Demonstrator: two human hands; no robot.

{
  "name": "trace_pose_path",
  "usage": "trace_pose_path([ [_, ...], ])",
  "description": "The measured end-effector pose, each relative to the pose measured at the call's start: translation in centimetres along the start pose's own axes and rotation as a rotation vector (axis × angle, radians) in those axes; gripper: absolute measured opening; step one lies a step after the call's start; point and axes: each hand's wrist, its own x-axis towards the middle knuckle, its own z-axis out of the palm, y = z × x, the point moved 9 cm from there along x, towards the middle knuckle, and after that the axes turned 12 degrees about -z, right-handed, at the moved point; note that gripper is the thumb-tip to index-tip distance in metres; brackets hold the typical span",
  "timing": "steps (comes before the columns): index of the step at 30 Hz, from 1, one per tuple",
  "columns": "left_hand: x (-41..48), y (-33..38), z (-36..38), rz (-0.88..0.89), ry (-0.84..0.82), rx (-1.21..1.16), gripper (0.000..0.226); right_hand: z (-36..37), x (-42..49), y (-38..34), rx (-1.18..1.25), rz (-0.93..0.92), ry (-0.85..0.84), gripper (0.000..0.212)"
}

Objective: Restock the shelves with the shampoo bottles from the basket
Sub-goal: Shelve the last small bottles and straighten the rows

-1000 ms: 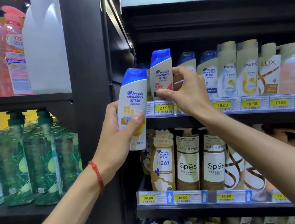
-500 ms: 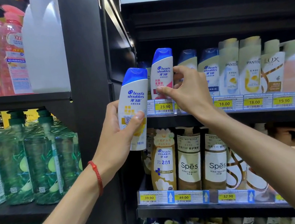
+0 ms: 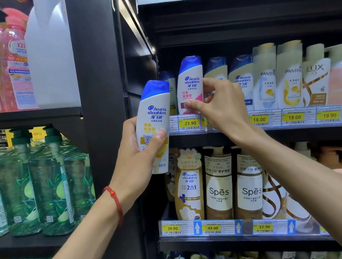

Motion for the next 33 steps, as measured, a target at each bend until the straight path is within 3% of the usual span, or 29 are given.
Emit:
trace_pose_path([
  [7,0.0,-0.2,0.1,0.009,0.031,0.009,0.036,0.2,-0.2,0.5,-0.014,-0.016,-0.020,0.061],
  [13,0.3,1.0,0.6,0.051,0.048,0.000,0.034,0.1,-1.3,0.8,0.016,-0.059,-0.076,0.057],
  [21,1.8,5.5,2.3,0.165,0.091,0.027,0.037,-1.1,-5.2,0.8,-0.166,-0.299,-0.164,0.044],
  [33,5.3,8.6,2.2,0.311,0.350,0.155,0.041,-1.6,-6.3,1.4,-0.132,-0.439,-0.202,0.068],
])
